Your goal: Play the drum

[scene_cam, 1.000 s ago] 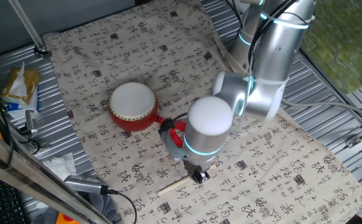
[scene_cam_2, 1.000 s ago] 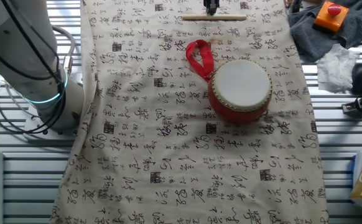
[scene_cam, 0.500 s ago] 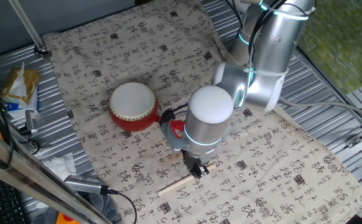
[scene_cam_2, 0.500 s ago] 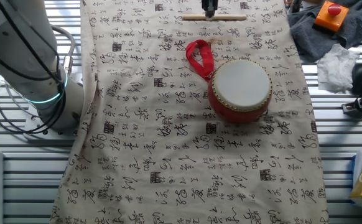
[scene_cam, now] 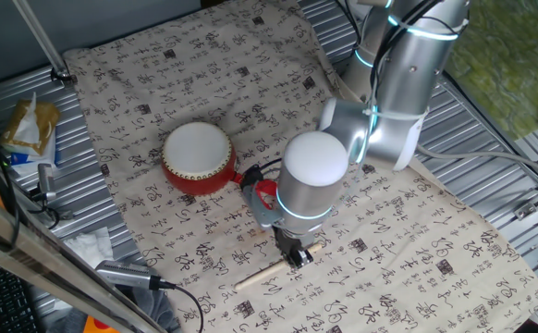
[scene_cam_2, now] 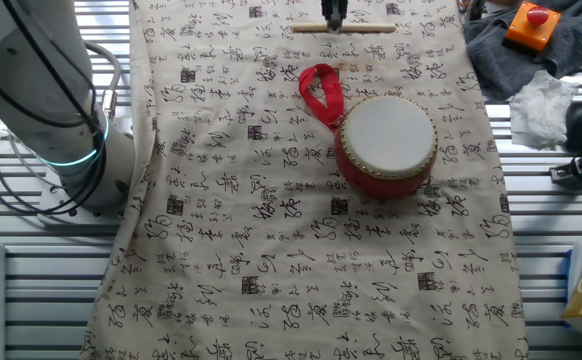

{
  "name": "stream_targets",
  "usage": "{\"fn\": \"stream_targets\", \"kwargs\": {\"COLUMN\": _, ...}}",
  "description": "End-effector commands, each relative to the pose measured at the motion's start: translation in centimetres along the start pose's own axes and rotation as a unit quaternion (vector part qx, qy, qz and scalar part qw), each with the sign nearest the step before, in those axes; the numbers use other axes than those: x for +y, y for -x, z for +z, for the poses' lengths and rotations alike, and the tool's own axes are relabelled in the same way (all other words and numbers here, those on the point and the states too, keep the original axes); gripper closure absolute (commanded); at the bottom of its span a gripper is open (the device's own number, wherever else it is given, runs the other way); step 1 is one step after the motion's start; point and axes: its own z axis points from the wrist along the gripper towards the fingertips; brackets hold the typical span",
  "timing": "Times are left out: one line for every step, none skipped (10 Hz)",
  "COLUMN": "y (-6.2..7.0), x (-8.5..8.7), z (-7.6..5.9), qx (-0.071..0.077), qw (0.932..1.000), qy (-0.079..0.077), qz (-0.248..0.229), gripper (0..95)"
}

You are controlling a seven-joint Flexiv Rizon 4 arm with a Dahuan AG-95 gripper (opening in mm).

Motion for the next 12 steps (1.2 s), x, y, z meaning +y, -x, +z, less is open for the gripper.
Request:
{"fn": "stream_targets", "kwargs": {"y": -0.10, "x": 0.11, "z": 0.17, "qx": -0.002, "qw": 1.0000, "qy": -0.003, "qz": -0.001, "gripper": 76.0}}
{"fn": "stream_targets", "kwargs": {"y": -0.27, "x": 0.15, "z": 0.21, "qx": -0.002, "qw": 1.0000, "qy": -0.003, "qz": -0.002, "gripper": 76.0}}
{"fn": "stream_targets", "kwargs": {"y": -0.45, "x": 0.20, "z": 0.30, "qx": -0.003, "qw": 1.0000, "qy": -0.004, "qz": -0.004, "gripper": 76.0}}
{"fn": "stream_targets", "kwargs": {"y": -0.48, "x": 0.20, "z": 0.32, "qx": -0.006, "qw": 1.0000, "qy": -0.004, "qz": -0.006, "gripper": 76.0}}
{"fn": "stream_targets", "kwargs": {"y": -0.48, "x": 0.20, "z": 0.32, "qx": -0.007, "qw": 0.9999, "qy": -0.004, "qz": -0.007, "gripper": 95.0}}
{"fn": "stream_targets", "kwargs": {"y": -0.48, "x": 0.20, "z": 0.33, "qx": -0.007, "qw": 0.9999, "qy": -0.004, "qz": -0.006, "gripper": 95.0}}
{"fn": "stream_targets", "kwargs": {"y": -0.48, "x": 0.20, "z": 0.34, "qx": -0.007, "qw": 1.0000, "qy": -0.004, "qz": -0.005, "gripper": 95.0}}
{"fn": "stream_targets", "kwargs": {"y": -0.48, "x": 0.21, "z": 0.34, "qx": -0.007, "qw": 0.9999, "qy": -0.004, "qz": -0.006, "gripper": 95.0}}
{"fn": "stream_targets", "kwargs": {"y": -0.48, "x": 0.21, "z": 0.35, "qx": -0.007, "qw": 0.9999, "qy": -0.004, "qz": -0.006, "gripper": 95.0}}
{"fn": "stream_targets", "kwargs": {"y": -0.48, "x": 0.21, "z": 0.35, "qx": -0.008, "qw": 0.9999, "qy": -0.004, "qz": -0.007, "gripper": 95.0}}
{"fn": "stream_targets", "kwargs": {"y": -0.48, "x": 0.21, "z": 0.35, "qx": -0.009, "qw": 0.9999, "qy": -0.004, "qz": -0.007, "gripper": 76.0}}
{"fn": "stream_targets", "kwargs": {"y": -0.48, "x": 0.21, "z": 0.35, "qx": -0.010, "qw": 0.9999, "qy": -0.004, "qz": -0.008, "gripper": 76.0}}
